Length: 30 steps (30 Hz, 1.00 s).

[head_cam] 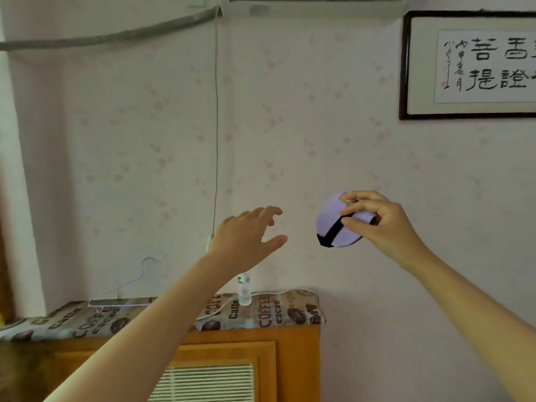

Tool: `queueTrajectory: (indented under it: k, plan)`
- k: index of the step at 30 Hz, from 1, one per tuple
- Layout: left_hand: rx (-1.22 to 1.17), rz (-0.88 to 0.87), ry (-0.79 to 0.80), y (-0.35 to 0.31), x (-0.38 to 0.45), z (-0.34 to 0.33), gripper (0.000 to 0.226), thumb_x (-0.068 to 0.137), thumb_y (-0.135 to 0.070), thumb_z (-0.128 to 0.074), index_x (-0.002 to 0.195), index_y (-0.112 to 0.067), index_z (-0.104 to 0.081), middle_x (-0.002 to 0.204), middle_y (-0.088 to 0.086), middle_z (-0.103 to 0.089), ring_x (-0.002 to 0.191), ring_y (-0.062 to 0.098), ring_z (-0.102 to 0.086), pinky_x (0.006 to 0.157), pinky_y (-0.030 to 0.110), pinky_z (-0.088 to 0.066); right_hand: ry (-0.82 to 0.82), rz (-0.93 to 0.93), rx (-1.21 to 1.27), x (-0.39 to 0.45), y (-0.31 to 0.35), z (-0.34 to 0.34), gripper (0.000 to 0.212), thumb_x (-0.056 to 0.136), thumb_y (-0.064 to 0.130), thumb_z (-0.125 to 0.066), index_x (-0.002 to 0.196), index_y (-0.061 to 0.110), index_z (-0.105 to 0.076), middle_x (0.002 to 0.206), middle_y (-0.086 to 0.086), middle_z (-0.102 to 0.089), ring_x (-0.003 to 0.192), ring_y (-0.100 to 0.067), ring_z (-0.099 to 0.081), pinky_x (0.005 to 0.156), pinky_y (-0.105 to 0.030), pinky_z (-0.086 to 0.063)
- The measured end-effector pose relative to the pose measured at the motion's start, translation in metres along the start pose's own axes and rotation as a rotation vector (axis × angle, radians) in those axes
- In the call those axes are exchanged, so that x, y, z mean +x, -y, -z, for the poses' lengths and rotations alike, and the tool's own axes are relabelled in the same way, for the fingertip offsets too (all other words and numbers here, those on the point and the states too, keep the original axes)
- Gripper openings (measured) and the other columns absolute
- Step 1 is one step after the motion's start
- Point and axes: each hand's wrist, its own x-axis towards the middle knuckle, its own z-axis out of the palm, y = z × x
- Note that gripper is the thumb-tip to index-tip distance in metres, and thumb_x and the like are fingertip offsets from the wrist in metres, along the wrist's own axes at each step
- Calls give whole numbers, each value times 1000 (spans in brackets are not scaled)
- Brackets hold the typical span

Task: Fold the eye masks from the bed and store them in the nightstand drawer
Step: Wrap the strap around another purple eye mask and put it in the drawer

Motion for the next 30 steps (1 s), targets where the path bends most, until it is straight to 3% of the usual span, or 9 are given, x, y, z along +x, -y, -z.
queueTrajectory:
  k: [2, 7, 12, 15, 23, 30]
  plan:
    - [4, -5, 9, 22, 29, -22, 50, 90, -56, -46, 136, -37, -36, 122, -19, -57, 107, 8, -58, 87, 30, -44, -6, -14, -5, 29, -31, -14, 11, 80, 3, -70, 87, 11, -74, 117, 5, -64, 114, -1, -57, 101, -21, -42]
    - [66, -60, 25, 88, 106, -94, 48, 91, -57, -43, 135, -37, -36, 117, -19, -59, 103, 7, -58, 85, 28, -41, -28, 2, -32, 91, -114, -62, 12, 80, 0, -69, 85, 10, -74, 118, 3, -64, 110, 4, -57, 93, -8, -40]
    - [106, -189, 55, 148, 196, -188, 48, 92, -57, -40, 134, -35, -37, 117, -18, -60, 100, 9, -60, 84, 28, -40, -64, -49, -80, 137, -202, -102, 16, 80, -2, -68, 84, 12, -74, 118, 5, -63, 114, -8, -58, 100, -28, -44]
    - [84, -294, 62, 166, 257, -250, 49, 93, -55, -39, 136, -33, -35, 119, -16, -60, 103, 11, -60, 83, 28, -43, -142, -99, -117, 163, -246, -107, 15, 79, -3, -68, 83, 10, -74, 116, 4, -64, 112, -8, -60, 102, -30, -44]
    - [-86, -550, 83, 126, 386, -363, 45, 95, -55, -36, 132, -31, -43, 120, -12, -62, 104, 14, -61, 82, 32, -48, -278, -244, -334, 193, -306, -54, 13, 81, 0, -68, 83, 12, -74, 116, 4, -65, 113, -6, -59, 101, -26, -42]
    - [-163, -718, 59, 40, 464, -442, 47, 94, -57, -34, 131, -30, -44, 121, -10, -61, 105, 15, -60, 86, 35, -47, -358, -290, -503, 208, -368, 25, 12, 80, 1, -70, 83, 12, -75, 114, 4, -66, 107, -3, -60, 93, -11, -42]
